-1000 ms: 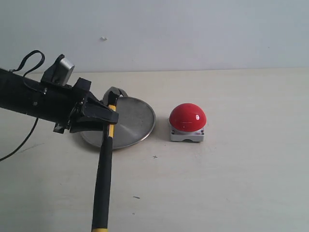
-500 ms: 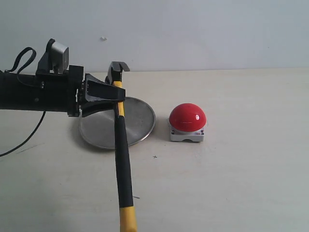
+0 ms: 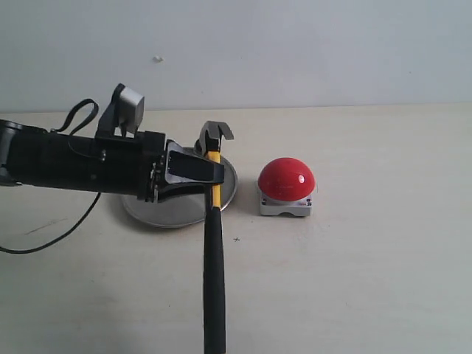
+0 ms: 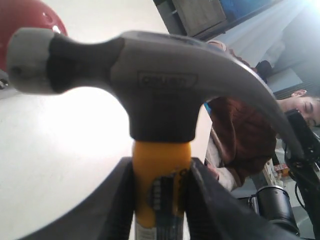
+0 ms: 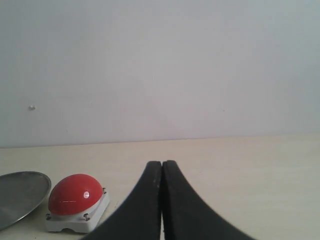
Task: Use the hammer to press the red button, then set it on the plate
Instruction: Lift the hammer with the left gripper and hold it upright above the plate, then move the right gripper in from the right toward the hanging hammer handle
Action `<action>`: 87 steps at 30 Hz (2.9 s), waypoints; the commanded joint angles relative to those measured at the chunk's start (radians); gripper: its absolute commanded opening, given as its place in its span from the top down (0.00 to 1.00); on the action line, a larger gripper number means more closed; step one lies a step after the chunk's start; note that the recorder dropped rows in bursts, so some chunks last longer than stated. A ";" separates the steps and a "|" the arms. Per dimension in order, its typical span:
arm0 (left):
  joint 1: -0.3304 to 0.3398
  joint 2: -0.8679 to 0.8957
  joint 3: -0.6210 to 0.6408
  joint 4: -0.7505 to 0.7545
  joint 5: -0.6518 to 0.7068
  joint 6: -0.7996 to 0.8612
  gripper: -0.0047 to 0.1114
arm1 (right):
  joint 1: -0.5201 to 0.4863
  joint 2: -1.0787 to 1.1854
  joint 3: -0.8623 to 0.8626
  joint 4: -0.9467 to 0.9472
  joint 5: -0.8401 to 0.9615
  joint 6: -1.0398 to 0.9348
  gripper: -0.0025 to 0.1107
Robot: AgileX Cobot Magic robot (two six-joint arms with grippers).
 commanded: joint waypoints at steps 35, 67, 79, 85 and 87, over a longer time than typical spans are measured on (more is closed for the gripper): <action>-0.004 0.025 -0.029 -0.054 0.054 -0.020 0.96 | -0.003 0.711 -0.510 0.367 0.483 -0.252 0.98; 0.007 0.025 -0.041 -0.054 0.054 -0.075 0.96 | 0.467 1.230 -0.730 0.188 0.513 -0.023 0.98; 0.007 0.025 -0.060 -0.054 -0.082 -0.262 0.96 | 0.467 1.252 -0.730 0.184 0.515 -0.021 0.85; 0.007 0.026 -0.095 -0.054 -0.067 -0.303 0.96 | 0.467 1.302 -0.730 0.222 0.513 -0.063 0.65; 0.007 0.026 -0.105 -0.054 -0.067 -0.314 0.96 | 0.467 1.316 -0.730 0.274 0.508 -0.117 0.60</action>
